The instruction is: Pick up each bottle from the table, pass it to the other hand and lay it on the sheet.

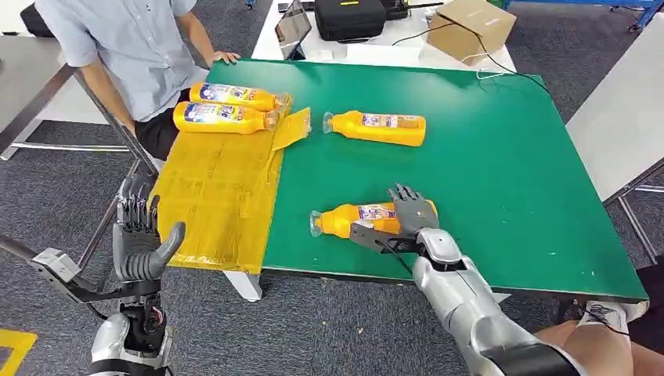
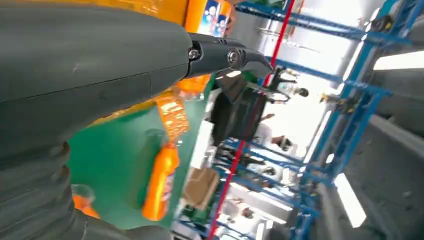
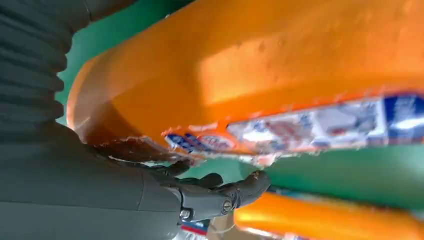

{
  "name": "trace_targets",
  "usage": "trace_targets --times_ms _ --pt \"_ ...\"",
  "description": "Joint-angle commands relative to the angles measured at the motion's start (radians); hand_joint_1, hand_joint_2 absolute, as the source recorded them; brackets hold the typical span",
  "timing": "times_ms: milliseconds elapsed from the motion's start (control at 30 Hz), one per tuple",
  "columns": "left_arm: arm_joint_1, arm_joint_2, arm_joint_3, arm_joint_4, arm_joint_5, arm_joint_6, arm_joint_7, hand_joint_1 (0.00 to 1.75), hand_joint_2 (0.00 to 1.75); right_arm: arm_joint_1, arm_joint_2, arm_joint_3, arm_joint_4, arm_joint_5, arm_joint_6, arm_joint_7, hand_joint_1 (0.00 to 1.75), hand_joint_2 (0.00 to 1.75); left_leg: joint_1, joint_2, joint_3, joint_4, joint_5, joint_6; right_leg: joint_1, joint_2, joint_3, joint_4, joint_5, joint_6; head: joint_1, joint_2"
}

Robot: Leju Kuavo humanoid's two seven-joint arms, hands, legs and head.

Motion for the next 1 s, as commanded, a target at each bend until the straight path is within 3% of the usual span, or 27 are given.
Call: trace_targets --times_ms 33,433,467,500,633,733,1000 --pt "-0.049 0.025 0.036 0.113 -0.039 -0.017 0.007 0.0 1.75 -0.136 0.015 0.115 0.157 0.017 0.108 0.045 0.0 1.75 0.0 0.001 0.002 0.0 0.0 -0.001 0.0 0.0 0.002 0.0 0.0 -0.001 0.0 0.0" --pt "-0.056 0.022 0.04 0.119 -0.043 -0.015 0.008 0.0 1.75 -0.15 0.015 0.138 0.165 0.028 0.127 0.049 0.0 1.75 0.001 -0.001 0.005 0.0 -0.001 -0.001 0.001 -0.002 0.006 0.0 -0.002 -0.002 0.0 0.0" --pt "-0.063 0.023 0.042 0.129 -0.037 -0.019 0.013 0.0 1.75 -0.159 0.014 0.146 0.17 0.029 0.143 0.042 0.68 1.75 0.001 -0.001 0.004 0.0 -0.001 -0.001 0.001 -0.002 0.004 0.0 -0.001 -0.002 0.0 0.0" --pt "-0.07 0.023 0.044 0.135 -0.033 -0.023 0.01 0.0 1.75 -0.173 0.012 0.154 0.178 0.031 0.159 0.041 1.75 1.75 0.0 0.0 0.003 0.0 0.0 0.0 0.0 -0.001 0.003 0.0 -0.001 -0.002 0.0 0.0" --pt "-0.1 0.037 0.047 0.17 -0.033 -0.03 0.008 0.0 1.75 -0.244 0.003 0.192 0.198 0.041 0.251 0.004 1.75 1.75 0.0 0.0 0.002 0.001 0.0 0.0 0.0 -0.001 0.002 0.001 -0.001 -0.002 0.0 0.0" --pt "-0.101 0.042 0.05 0.18 -0.038 -0.031 0.003 0.0 1.75 -0.271 0.0 0.203 0.193 0.045 0.257 -0.005 1.75 1.75 0.0 0.0 0.003 0.001 -0.001 -0.001 0.001 -0.001 0.003 0.001 -0.001 -0.002 0.0 0.0" --pt "-0.109 0.048 0.042 0.193 -0.054 -0.023 -0.004 0.0 1.75 -0.24 0.0 0.225 0.189 0.01 0.237 -0.047 1.75 1.75 0.001 -0.002 0.005 -0.001 -0.001 0.0 0.001 -0.003 0.006 -0.001 -0.002 -0.002 0.0 0.0"
